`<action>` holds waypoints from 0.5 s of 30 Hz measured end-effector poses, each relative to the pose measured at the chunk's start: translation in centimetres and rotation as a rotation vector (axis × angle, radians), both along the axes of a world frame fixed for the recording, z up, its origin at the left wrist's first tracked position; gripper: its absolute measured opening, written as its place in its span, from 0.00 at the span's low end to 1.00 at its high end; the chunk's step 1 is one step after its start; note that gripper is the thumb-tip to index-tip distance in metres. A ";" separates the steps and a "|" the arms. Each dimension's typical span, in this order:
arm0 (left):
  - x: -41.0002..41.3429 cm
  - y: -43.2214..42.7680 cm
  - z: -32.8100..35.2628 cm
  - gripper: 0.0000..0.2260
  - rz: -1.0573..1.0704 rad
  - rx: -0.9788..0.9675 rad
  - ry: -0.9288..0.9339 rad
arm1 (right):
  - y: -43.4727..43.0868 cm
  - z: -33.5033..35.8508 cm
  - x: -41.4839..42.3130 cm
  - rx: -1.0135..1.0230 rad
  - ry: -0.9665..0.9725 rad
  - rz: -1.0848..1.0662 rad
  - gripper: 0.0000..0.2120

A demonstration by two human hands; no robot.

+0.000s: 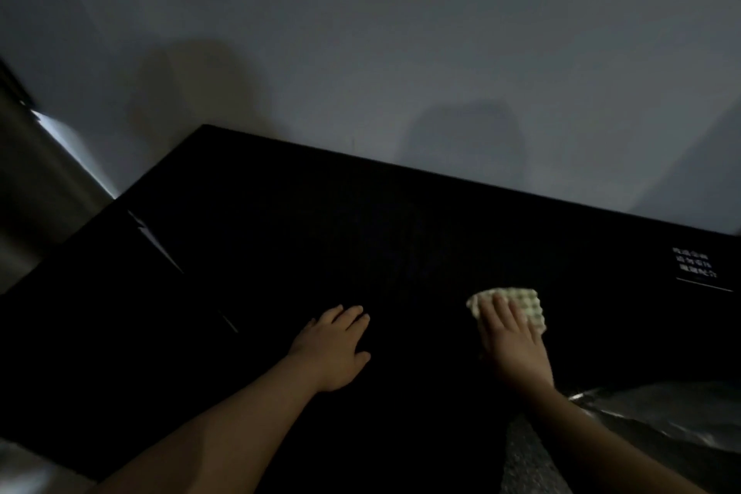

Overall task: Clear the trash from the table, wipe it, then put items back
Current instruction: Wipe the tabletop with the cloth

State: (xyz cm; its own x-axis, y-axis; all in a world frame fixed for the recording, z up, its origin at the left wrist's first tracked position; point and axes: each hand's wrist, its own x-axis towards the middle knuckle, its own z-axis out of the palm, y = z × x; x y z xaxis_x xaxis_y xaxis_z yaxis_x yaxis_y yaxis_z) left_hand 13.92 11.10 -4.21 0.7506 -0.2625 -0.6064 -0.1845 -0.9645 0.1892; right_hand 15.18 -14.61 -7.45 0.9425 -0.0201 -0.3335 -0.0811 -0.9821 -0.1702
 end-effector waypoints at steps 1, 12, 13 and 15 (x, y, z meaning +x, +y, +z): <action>0.3 0.0 0.1 0.29 0.000 0.000 0.005 | 0.9 0.3 0.1 0.008 -0.031 -0.090 0.25; 5.2 -0.3 -0.1 0.25 0.039 -0.018 0.014 | 2.2 -1.4 3.7 -0.027 -0.117 0.186 0.27; 5.6 -0.4 -0.1 0.25 0.038 -0.014 0.014 | 0.7 -1.4 4.6 -0.028 -0.043 0.078 0.26; 6.5 -0.4 -0.1 0.25 0.039 -0.011 0.013 | -0.9 -0.7 5.9 0.005 -0.025 -0.095 0.26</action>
State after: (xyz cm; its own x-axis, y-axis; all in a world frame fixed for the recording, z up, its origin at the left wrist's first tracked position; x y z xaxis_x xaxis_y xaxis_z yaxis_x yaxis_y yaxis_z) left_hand 20.42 10.71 -4.32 0.7525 -0.2401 -0.6132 -0.1442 -0.9686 0.2024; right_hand 21.05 -15.52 -8.11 0.9446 -0.1081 -0.3100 -0.1694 -0.9693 -0.1783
